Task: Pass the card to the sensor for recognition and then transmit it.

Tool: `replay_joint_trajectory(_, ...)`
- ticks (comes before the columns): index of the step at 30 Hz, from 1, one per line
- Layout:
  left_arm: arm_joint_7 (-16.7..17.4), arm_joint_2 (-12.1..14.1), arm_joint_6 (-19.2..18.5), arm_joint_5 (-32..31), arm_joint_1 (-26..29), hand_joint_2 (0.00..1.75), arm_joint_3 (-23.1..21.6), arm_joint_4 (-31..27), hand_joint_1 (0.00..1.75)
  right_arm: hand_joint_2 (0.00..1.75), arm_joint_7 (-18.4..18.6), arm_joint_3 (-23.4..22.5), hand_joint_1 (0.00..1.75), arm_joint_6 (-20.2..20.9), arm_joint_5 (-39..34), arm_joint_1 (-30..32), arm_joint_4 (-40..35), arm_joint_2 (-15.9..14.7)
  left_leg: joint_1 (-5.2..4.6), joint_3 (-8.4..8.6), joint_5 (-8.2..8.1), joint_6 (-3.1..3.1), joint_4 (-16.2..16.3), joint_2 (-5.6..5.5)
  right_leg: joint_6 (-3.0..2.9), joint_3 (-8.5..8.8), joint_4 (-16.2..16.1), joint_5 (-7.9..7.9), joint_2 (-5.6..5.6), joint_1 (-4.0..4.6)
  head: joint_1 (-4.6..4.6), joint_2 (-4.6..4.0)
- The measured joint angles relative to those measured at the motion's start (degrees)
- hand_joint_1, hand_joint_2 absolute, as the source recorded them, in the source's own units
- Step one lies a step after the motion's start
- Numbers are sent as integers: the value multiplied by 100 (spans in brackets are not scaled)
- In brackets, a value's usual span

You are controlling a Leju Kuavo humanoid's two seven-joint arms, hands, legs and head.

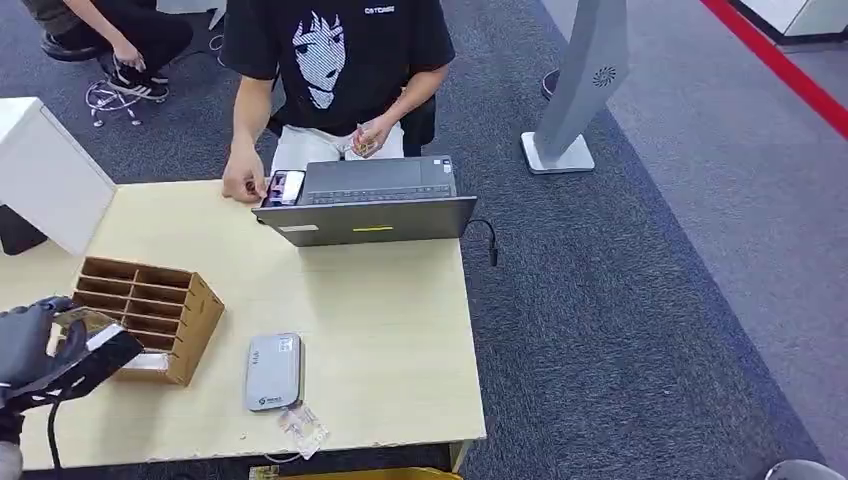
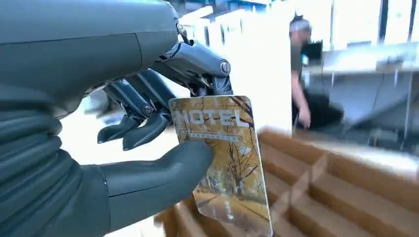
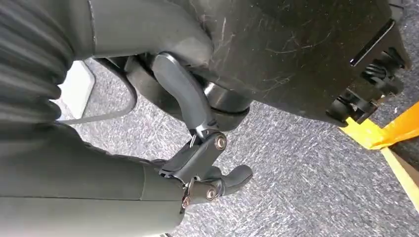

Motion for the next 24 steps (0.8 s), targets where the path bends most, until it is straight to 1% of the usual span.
replay_joint_trajectory(5,-79,98,85,-133,-138,175,279,-578,175,175,68,-2,0,-7,74,54,-85,-2,0,1,0,0,0,0,0,0,0,0,0,0,0,0)
replay_joint_trajectory(10,-59,245,44,-324,-400,175,470,-994,175,175,118,-7,0,-7,168,98,-151,-2,1,0,0,0,0,0,0,0,0,0,0,1,0,2)
replay_joint_trajectory(14,-50,343,22,-374,-514,175,559,-1140,175,175,133,-24,0,-2,168,112,-179,-2,0,2,0,-1,0,1,0,0,0,0,1,1,0,0)
replay_joint_trajectory(21,-37,374,20,-404,-554,175,594,-1217,175,175,140,-44,0,0,170,135,-212,-2,0,2,0,-1,0,1,0,0,0,0,0,1,2,0)
replay_joint_trajectory(24,79,431,-59,-548,-606,175,594,-1219,175,175,140,-52,0,11,205,139,-212,-2,0,2,0,-1,0,1,0,0,0,0,1,1,2,0)
